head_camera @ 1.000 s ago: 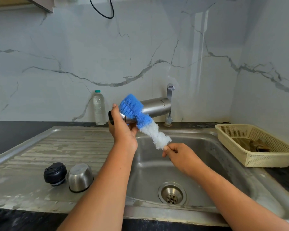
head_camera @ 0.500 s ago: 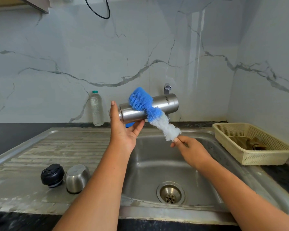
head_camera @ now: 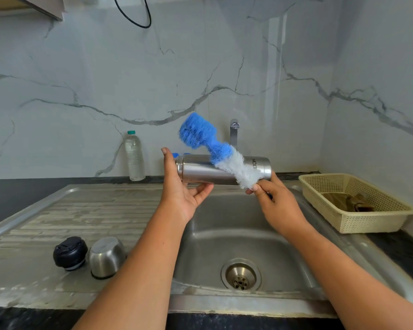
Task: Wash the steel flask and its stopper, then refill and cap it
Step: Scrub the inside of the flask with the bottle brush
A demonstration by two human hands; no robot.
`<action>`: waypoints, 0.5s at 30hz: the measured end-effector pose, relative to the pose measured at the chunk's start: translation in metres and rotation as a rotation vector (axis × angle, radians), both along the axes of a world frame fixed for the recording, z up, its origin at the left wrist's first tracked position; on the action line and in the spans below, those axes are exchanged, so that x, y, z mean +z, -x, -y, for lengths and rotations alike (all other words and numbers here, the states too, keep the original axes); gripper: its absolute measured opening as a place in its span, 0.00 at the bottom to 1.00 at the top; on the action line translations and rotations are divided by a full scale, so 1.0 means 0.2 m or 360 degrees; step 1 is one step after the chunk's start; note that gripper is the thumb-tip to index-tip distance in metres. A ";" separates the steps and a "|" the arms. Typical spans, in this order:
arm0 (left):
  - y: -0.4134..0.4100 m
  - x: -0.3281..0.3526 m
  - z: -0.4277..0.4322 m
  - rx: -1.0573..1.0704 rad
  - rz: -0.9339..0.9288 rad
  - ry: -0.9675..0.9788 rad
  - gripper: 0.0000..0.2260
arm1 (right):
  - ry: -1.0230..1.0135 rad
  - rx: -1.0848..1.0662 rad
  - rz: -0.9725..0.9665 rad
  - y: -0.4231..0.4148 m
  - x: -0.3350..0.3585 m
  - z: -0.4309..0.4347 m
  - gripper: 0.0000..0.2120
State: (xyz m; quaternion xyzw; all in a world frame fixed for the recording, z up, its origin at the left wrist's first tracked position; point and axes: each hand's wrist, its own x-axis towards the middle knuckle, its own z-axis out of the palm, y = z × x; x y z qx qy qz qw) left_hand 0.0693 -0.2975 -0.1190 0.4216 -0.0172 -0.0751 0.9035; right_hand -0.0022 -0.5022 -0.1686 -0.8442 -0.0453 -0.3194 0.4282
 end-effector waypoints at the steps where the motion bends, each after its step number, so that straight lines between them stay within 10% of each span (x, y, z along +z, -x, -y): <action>1: 0.00 0.00 0.00 0.0003 -0.0002 0.0003 0.35 | -0.0005 0.0003 0.0000 0.00 0.00 0.00 0.12; 15: -0.02 0.01 -0.06 -0.0065 0.0251 -0.0155 0.25 | -0.0483 0.0036 -0.0169 -0.04 -0.01 0.03 0.15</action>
